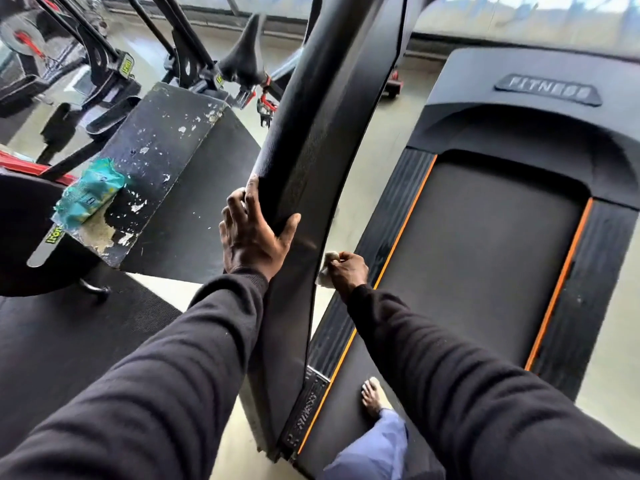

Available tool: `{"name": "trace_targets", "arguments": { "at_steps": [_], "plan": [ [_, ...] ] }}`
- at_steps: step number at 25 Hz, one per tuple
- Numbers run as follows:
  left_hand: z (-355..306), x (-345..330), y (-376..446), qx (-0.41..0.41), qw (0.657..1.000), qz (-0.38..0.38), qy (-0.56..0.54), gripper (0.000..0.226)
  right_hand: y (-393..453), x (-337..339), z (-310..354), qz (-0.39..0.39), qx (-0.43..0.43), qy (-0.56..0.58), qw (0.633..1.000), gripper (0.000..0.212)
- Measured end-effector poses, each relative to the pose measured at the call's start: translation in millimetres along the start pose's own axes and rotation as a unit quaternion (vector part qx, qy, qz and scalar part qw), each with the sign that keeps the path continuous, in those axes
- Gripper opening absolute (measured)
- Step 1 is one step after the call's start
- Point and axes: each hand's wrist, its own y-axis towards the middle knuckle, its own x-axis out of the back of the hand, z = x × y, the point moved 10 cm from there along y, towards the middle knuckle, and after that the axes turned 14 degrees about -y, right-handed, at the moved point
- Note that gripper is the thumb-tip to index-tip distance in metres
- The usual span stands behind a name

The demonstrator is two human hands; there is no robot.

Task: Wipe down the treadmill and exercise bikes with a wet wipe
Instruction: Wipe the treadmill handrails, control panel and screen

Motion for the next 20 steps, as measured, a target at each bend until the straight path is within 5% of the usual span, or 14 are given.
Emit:
{"name": "trace_targets", "arguments": {
  "at_steps": [4, 9, 14, 20],
  "plan": [
    [-9, 4, -5, 0.074, 0.997, 0.006, 0.02, 0.082, -22, 67, 50, -0.004, 0.074, -0.033, 0.997, 0.017],
    [-86, 3, -4, 0.115, 0.993, -0.027, 0.004, 0.044, -42, 155, 116, -0.032, 0.158, -0.069, 0.985, 0.021],
    [-156, -17, 26, 0.128, 0.991, 0.037, -0.026, 0.019, -56, 236, 178, -0.082, 0.276, -0.223, 0.931, 0.033],
    [-233, -30, 73, 0.089, 0.993, 0.037, -0.064, 0.017, -63, 323, 247, -0.174, 0.38, -0.302, 0.857, 0.024]
  ]
}}
